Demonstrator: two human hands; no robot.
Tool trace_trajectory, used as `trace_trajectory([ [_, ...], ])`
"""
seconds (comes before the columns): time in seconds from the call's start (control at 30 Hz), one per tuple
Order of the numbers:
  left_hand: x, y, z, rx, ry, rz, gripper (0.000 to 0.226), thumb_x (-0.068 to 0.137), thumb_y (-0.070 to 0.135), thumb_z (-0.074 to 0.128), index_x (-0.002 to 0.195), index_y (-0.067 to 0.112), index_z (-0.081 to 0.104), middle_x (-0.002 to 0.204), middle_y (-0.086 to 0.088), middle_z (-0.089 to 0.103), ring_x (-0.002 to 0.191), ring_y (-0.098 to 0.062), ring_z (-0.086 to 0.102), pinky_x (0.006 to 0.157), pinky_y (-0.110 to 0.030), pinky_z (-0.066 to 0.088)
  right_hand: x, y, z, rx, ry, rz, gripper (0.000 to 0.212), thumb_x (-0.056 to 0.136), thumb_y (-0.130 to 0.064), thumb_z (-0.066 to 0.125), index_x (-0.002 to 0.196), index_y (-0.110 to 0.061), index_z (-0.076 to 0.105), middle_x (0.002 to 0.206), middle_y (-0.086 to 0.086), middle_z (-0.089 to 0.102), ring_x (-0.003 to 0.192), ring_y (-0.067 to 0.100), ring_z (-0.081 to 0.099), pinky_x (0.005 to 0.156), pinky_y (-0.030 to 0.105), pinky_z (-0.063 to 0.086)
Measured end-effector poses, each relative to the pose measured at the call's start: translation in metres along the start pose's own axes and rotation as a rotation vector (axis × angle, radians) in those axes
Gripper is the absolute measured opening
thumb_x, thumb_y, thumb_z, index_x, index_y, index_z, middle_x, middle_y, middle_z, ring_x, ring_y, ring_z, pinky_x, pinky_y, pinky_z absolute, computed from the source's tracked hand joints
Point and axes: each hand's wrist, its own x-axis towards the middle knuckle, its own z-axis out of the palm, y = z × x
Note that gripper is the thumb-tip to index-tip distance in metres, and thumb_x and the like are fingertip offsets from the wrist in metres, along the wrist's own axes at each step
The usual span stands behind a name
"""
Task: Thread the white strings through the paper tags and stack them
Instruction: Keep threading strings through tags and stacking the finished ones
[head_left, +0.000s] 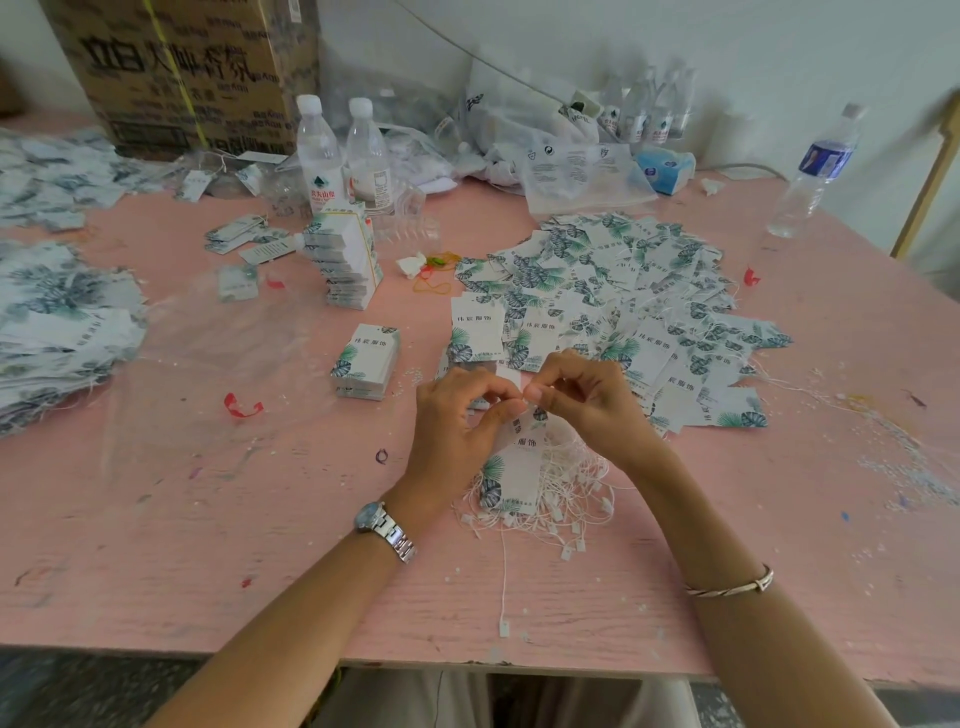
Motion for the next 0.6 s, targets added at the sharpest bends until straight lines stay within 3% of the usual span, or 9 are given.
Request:
trace_trajectory([
  [0.23, 0.0005, 0.0012, -0.0004, 0.024, -0.003, -0.003, 0.011, 0.084, 0.023, 0.078, 0.086, 0.012, 0.074, 0.082, 0.015, 0.066, 0.083, -0.021, 0.063, 0.081, -0.064, 0.045, -0.0001, -0.0017, 0.0008, 0.001, -0.001, 0.006, 0.016, 0.087, -0.018, 0.07, 0.081, -0.003, 0.071, 0.071, 0.019, 0.057, 0.068, 0.041, 0.043, 0.063, 0.051, 0.037],
  [0.4, 0.0017, 0.0028, -0.0005, 0.034, -0.01, -0.003, 0.013, 0.084, 0.023, 0.078, 0.087, 0.011, 0.075, 0.083, 0.015, 0.066, 0.081, -0.021, 0.064, 0.081, -0.064, 0.046, -0.0004, -0.0033, 0.0011, 0.001, 0.005, 0.012, 0.013, 0.086, -0.02, 0.07, 0.08, -0.008, 0.071, 0.07, 0.008, 0.055, 0.068, 0.037, 0.042, 0.066, 0.038, 0.034],
  [0.6, 0.0002, 0.0009, -0.0008, 0.029, -0.006, -0.004, 0.011, 0.084, 0.021, 0.078, 0.087, 0.01, 0.075, 0.084, 0.011, 0.068, 0.08, -0.02, 0.064, 0.08, -0.064, 0.046, -0.0005, -0.0035, 0.0025, -0.026, 0.001, 0.008, 0.011, 0.087, -0.017, 0.072, 0.081, -0.007, 0.072, 0.072, 0.022, 0.054, 0.068, 0.039, 0.042, 0.065, 0.037, 0.033],
])
